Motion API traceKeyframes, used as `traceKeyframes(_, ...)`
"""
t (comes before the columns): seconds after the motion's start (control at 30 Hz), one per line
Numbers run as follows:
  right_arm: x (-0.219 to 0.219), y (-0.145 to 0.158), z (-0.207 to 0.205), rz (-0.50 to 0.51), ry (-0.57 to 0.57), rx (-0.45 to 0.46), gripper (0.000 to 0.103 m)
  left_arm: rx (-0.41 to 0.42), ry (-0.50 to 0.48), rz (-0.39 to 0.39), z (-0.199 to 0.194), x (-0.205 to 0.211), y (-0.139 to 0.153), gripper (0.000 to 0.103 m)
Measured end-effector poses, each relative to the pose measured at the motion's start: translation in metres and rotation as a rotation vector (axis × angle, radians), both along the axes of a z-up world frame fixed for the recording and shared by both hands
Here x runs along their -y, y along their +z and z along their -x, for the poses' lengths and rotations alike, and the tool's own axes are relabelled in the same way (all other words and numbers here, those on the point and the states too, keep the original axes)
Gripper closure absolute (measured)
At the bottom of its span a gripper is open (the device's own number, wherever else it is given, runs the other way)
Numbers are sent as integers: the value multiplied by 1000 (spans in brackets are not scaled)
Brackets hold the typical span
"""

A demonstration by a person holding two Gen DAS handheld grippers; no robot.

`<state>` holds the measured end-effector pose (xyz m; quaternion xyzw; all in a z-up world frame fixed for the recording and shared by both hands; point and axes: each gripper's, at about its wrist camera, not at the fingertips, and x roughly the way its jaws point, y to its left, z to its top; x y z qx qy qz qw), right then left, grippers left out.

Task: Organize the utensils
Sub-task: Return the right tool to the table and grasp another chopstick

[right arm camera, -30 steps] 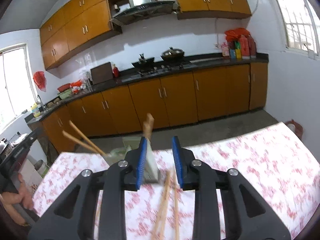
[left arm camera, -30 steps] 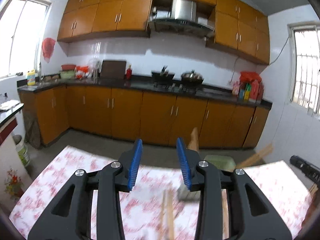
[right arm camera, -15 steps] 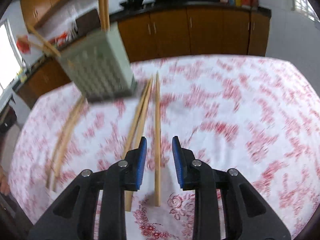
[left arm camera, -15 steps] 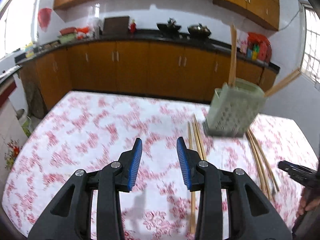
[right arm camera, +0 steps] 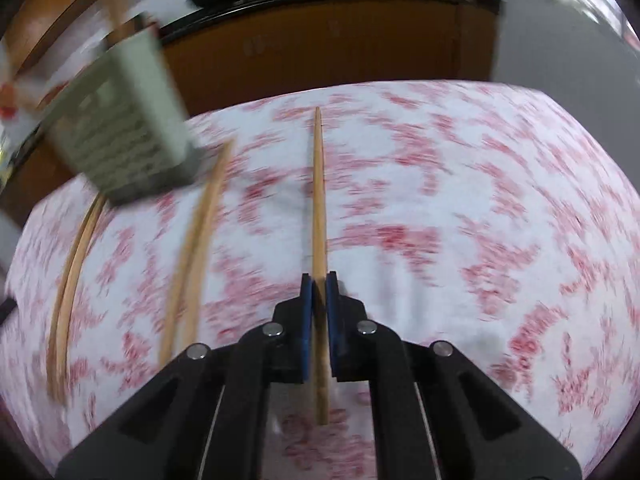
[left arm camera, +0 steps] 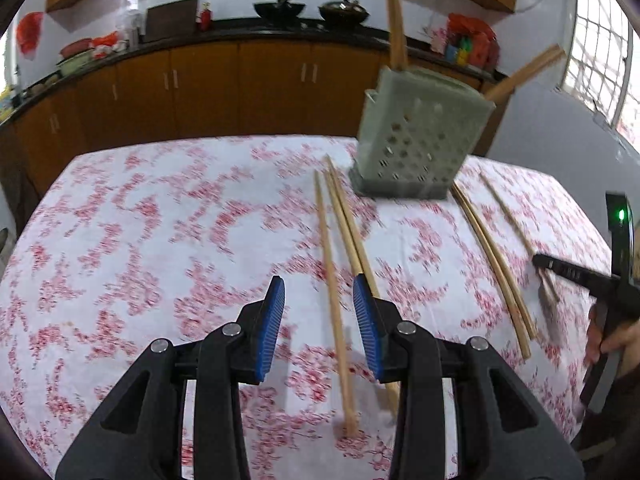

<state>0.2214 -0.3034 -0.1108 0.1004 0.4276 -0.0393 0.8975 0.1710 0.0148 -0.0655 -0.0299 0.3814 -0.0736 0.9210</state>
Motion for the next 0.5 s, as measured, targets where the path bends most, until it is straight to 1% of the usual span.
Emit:
traceKeyframes(0.07, -1, 0, 1, 11, 13, 1, 95, -29, -16, -8, -2, 5, -7, 68)
traceKeyframes(0.13, -2, 0, 5, 23, 23, 2, 95, -56, -26, -22, -5, 10, -15, 72)
traceKeyframes(0.2, -1, 0, 6, 18, 25, 2, 95, -80, -32, -43, -7, 15, -22, 76)
traceKeyframes(0.3, -2, -2, 4, 11, 30, 0, 95, -104, -33, -66, -9, 21, -31, 78)
traceKeyframes(0.37, -5, -1, 4, 12, 36, -1, 95, -115, -31, -80, -11, 24, -35, 85)
traceKeyframes(0.43, -8, 0, 5, 14, 50, 0, 95, -103, -19, -126, -11, 28, -38, 94)
traceKeyframes(0.5, -10, 0, 4, 18, 65, 5, 95, -101, 1, -142, -16, 25, -39, 95)
